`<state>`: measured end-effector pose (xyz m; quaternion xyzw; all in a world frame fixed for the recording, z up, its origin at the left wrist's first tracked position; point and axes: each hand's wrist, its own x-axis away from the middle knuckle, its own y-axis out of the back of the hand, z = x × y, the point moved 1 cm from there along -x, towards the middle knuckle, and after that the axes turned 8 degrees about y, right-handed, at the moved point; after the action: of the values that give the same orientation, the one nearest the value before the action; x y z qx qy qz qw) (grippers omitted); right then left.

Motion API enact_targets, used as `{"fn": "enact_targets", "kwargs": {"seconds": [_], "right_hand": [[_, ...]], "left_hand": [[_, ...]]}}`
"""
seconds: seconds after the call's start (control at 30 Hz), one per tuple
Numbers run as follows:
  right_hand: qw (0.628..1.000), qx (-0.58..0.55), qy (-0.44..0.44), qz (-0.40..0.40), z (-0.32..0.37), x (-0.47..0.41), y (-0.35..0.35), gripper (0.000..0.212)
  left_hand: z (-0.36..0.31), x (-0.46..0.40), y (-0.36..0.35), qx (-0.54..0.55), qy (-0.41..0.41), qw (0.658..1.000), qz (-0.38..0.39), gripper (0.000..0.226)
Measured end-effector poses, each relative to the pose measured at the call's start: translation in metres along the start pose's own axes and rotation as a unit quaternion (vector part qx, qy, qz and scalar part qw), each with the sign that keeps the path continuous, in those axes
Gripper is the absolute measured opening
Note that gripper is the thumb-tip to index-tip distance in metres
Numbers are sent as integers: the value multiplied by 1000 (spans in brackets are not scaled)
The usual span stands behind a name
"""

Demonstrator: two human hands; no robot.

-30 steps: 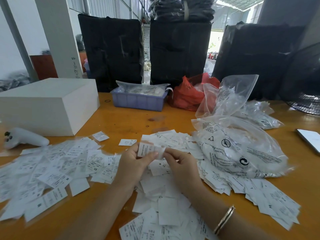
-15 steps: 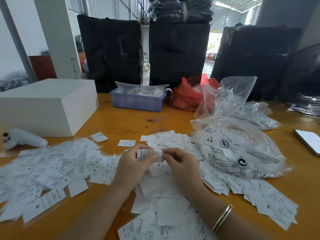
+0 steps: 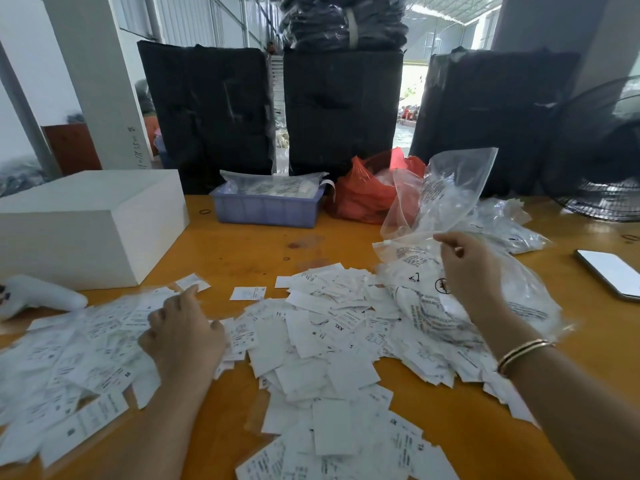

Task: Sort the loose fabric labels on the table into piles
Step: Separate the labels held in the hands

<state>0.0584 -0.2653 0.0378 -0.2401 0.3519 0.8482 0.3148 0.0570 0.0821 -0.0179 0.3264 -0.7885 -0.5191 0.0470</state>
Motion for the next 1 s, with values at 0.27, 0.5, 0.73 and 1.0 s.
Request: {"fn": "enact_targets", "kwargs": {"seconds": [0.27, 0.5, 0.73, 1.0], "right_hand": [[901, 332, -119, 252, -43, -4, 5, 25], [952, 263, -64, 144, -34, 4, 5, 29], [985, -153, 61, 54, 46, 31, -4, 17], [897, -288, -17, 336, 80, 95, -53, 24]], "left_hand": [[-27, 37, 5, 187, -391, 901, 16, 23], [-29, 47, -9, 195, -463, 849, 164, 18], [-36, 47, -2, 294, -343, 859, 239, 17], [-38, 50, 4, 364, -258, 834, 325, 47]]}}
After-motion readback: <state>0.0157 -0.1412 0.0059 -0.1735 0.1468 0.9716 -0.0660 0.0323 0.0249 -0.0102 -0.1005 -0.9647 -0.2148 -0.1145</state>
